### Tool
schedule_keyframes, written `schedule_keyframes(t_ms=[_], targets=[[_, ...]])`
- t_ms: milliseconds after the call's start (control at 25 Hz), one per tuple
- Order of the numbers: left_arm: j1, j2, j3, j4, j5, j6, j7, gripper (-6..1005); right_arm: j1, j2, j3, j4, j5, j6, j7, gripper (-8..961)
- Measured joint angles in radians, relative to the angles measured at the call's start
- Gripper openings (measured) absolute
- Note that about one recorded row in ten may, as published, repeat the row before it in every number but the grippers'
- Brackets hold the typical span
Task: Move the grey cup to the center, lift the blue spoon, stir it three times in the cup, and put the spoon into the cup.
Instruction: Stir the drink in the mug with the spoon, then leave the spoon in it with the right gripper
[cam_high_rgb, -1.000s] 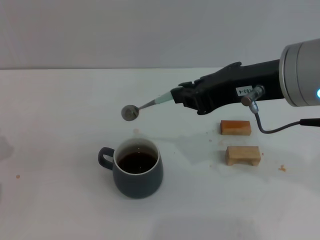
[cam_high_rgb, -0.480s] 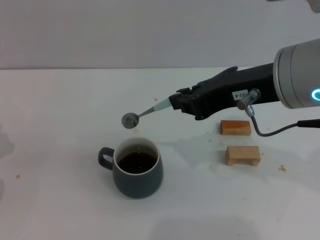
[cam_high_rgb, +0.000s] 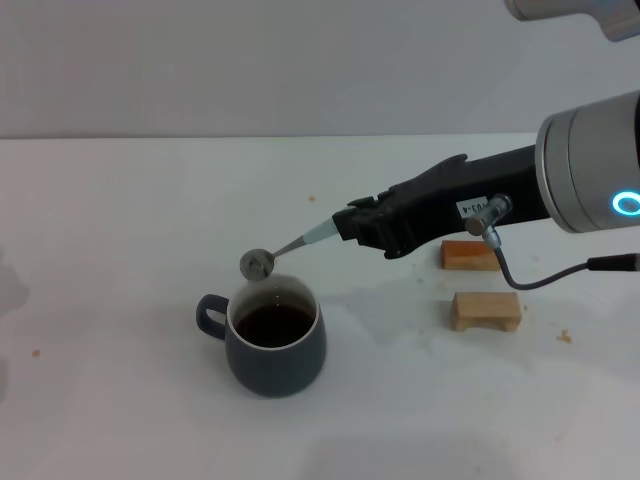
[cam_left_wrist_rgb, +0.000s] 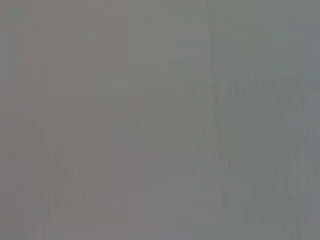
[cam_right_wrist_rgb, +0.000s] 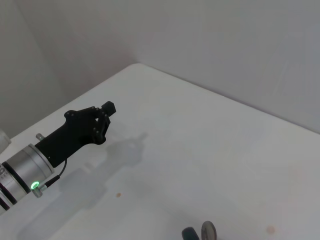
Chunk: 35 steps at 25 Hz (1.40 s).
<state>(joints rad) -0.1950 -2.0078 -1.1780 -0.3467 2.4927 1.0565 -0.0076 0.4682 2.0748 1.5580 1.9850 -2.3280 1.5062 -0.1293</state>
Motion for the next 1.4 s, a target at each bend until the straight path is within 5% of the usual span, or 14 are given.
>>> schedule_keyframes(t_ms=[1400], targets=[[0.0, 0.0, -0.004, 0.005, 0.0, 0.013, 0.0, -2, 0.03, 0.001, -0.015, -0.249, 0.035, -0.036, -0.049, 107]])
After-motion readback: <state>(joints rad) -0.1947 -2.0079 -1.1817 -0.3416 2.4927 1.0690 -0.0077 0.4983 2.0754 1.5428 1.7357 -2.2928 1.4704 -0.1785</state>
